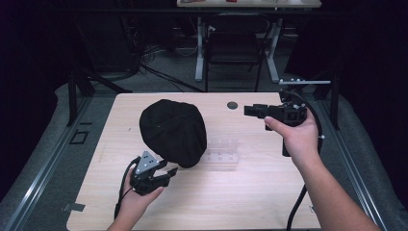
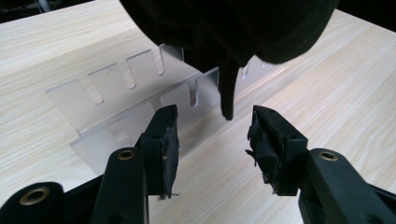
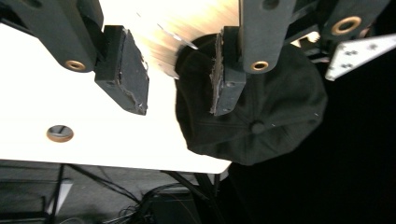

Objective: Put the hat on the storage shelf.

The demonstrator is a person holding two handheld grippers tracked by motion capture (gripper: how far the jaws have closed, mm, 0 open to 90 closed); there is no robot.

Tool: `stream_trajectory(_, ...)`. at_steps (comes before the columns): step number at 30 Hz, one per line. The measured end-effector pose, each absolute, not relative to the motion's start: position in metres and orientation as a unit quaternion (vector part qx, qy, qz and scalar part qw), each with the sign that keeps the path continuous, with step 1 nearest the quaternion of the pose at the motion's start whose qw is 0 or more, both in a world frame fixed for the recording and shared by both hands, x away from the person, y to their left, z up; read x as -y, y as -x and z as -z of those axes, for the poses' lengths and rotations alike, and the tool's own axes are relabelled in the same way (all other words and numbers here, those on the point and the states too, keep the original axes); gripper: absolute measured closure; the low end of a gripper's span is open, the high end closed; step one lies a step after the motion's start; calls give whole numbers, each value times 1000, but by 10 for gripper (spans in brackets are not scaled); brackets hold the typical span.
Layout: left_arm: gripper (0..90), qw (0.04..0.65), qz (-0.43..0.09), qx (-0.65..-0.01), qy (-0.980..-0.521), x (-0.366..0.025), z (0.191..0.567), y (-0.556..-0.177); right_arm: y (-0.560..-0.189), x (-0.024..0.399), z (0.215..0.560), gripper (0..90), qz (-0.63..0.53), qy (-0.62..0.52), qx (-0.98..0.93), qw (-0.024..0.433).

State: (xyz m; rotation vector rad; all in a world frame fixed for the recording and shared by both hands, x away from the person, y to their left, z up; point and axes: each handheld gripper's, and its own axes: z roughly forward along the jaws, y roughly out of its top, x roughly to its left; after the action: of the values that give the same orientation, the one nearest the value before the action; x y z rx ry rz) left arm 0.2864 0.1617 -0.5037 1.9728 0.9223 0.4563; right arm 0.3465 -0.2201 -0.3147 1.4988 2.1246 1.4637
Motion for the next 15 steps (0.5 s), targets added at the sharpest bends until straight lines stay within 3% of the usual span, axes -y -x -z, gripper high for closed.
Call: stream_trajectory(15,483,439,-188,-405,-780,-201,512,-275,-331,230,322,549,-463,-503,-722,109)
